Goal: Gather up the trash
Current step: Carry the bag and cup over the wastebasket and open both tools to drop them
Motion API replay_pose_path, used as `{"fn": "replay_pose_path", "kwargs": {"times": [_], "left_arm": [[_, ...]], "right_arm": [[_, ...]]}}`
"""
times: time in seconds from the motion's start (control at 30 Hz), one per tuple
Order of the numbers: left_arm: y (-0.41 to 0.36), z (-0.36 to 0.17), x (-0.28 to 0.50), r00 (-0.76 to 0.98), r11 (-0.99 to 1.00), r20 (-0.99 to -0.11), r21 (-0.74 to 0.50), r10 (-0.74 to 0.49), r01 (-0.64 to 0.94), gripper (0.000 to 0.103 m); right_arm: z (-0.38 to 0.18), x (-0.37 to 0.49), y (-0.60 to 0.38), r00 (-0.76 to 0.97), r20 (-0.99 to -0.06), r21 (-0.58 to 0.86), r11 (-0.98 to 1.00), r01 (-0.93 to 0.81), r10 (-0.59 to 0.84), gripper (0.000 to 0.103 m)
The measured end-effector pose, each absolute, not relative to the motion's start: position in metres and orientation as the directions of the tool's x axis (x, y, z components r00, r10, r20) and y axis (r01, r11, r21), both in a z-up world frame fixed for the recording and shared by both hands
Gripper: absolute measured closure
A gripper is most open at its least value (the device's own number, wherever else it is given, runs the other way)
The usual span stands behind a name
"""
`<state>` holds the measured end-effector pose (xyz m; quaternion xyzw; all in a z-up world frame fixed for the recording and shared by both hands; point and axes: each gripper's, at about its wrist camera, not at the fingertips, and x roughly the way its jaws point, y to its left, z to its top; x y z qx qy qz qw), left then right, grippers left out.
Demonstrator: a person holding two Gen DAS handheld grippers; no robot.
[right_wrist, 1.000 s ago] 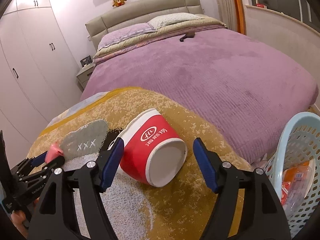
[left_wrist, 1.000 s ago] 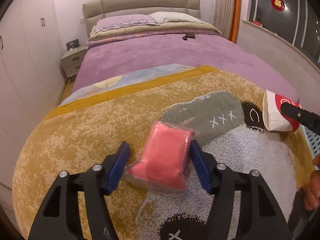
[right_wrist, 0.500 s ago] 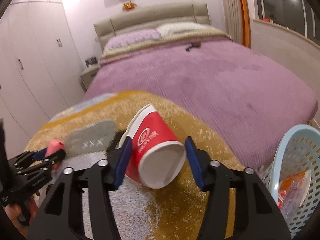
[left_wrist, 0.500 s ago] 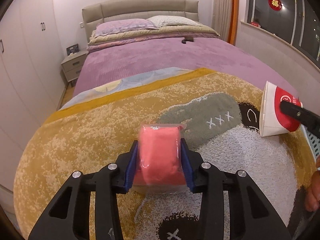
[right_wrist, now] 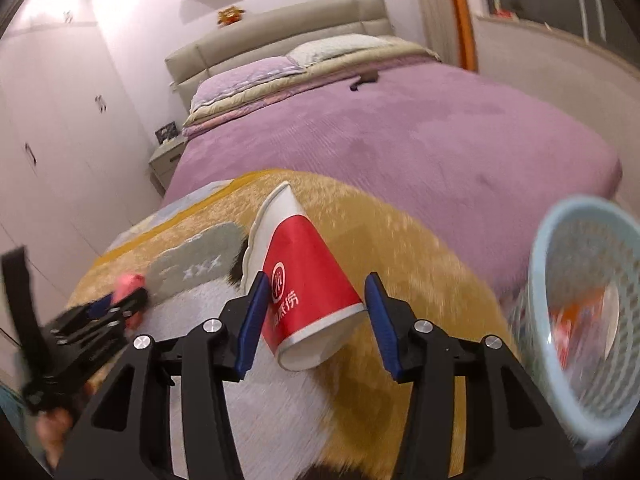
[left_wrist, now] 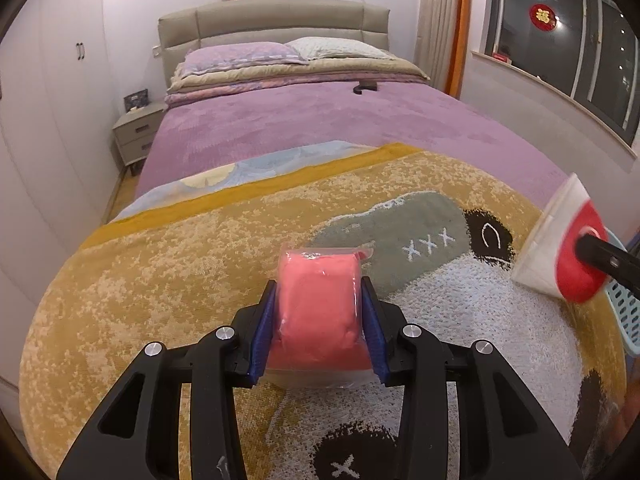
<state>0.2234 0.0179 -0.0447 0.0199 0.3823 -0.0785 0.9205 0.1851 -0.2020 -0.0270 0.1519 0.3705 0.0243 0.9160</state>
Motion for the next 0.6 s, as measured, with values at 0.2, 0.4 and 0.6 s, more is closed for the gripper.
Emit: {"fn": "replay_pose_path", "kwargs": {"times": [0.2,0.4,0.6], "left_arm": [[0.017,-0.043,0.222,0.699,0.986,-0.703,-0.019,-0.131,0.165,0.065],[0.017,-0.042,0.222,0.700,0.985,-0.700,-0.025,-0.141,0.172,0.065],[0.019,-0.040,0.220,0.703,0.981,-0.692,-0.042,-0.164,0.187,0.065]], "right_arm": [[-0.035,0.159,-0.208,0.672,-0.713,0.379,0.916,0.132,0.198,0.058],[-0.034,0.138,-0.206,0.625,-0.751,0.335,0.939,0.083,0.213,0.057],[-0.035,0.124,-0.196,0.648,-0.750,0.219,0.974,0.053,0.133,0.035]]}}
